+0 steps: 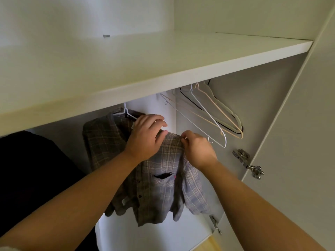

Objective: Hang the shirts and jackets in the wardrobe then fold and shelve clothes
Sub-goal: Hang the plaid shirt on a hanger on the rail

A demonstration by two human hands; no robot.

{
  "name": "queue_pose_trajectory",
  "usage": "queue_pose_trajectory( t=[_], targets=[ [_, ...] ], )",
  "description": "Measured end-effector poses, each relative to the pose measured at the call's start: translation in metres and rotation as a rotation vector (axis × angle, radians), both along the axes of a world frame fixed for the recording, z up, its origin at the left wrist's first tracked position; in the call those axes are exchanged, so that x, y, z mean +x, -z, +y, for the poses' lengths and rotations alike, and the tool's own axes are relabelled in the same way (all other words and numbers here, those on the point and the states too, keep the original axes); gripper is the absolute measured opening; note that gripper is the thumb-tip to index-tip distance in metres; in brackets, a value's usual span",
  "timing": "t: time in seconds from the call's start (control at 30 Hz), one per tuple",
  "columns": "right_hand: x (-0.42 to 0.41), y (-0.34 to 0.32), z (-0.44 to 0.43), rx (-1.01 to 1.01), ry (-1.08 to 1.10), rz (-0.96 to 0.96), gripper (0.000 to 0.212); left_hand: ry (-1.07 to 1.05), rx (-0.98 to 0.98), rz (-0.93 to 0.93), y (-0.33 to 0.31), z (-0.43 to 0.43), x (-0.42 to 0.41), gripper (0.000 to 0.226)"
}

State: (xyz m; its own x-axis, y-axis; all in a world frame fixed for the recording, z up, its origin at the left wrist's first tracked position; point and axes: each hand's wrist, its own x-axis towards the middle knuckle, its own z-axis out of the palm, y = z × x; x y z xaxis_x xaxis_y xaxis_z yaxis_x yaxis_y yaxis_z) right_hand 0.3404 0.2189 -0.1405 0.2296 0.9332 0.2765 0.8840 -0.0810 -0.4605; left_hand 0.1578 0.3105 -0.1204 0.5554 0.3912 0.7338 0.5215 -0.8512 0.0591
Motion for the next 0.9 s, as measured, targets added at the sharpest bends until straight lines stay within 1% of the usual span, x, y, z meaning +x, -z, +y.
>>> queue_pose_trajectory(
  t=[0.07,0.1,0.17,0.23,0.3,0.37,0.43,0.53,0.6,0.73,0.9],
  targets=[
    [-0.001,-0.002,0.004,-0.048,0.018,0.011,0.02,-0.118,0.018,-0.197,0.002,0.001,-0.019,0.008],
    [-0.002,-0.003,0.005,-0.064,0.026,0.017,0.021,-0.197,-0.023,-0.306,0.004,0.003,-0.03,0.007],
    [-0.005,-0.006,0.007,-0.06,0.03,0.004,0.027,-0.363,-0.152,-0.491,0.007,0.01,-0.054,0.007],
    [-0.009,-0.009,0.011,-0.042,0.009,-0.056,0.033,-0.507,-0.298,-0.575,0.007,0.025,-0.078,0.012],
    [-0.015,-0.012,0.016,-0.021,-0.003,-0.149,0.034,-0.613,-0.471,-0.552,0.003,0.043,-0.098,0.023],
    [-0.024,-0.015,0.024,0.006,0.001,-0.232,0.033,-0.676,-0.576,-0.468,-0.004,0.059,-0.113,0.034],
    [-0.036,-0.018,0.032,0.026,0.006,-0.285,0.033,-0.688,-0.608,-0.363,-0.008,0.071,-0.123,0.039],
    [-0.06,-0.024,0.043,0.089,-0.006,-0.288,0.036,-0.687,-0.648,-0.281,-0.009,0.08,-0.135,0.037],
    [-0.076,-0.028,0.047,0.145,-0.043,-0.286,0.036,-0.706,-0.641,-0.233,-0.007,0.084,-0.142,0.039],
    [-0.106,-0.037,0.054,0.213,-0.158,-0.308,0.041,-0.655,-0.597,-0.179,-0.003,0.097,-0.155,0.051],
    [-0.133,-0.043,0.064,0.242,-0.164,-0.322,0.038,-0.562,-0.665,-0.098,-0.002,0.116,-0.162,0.068]
  ],
)
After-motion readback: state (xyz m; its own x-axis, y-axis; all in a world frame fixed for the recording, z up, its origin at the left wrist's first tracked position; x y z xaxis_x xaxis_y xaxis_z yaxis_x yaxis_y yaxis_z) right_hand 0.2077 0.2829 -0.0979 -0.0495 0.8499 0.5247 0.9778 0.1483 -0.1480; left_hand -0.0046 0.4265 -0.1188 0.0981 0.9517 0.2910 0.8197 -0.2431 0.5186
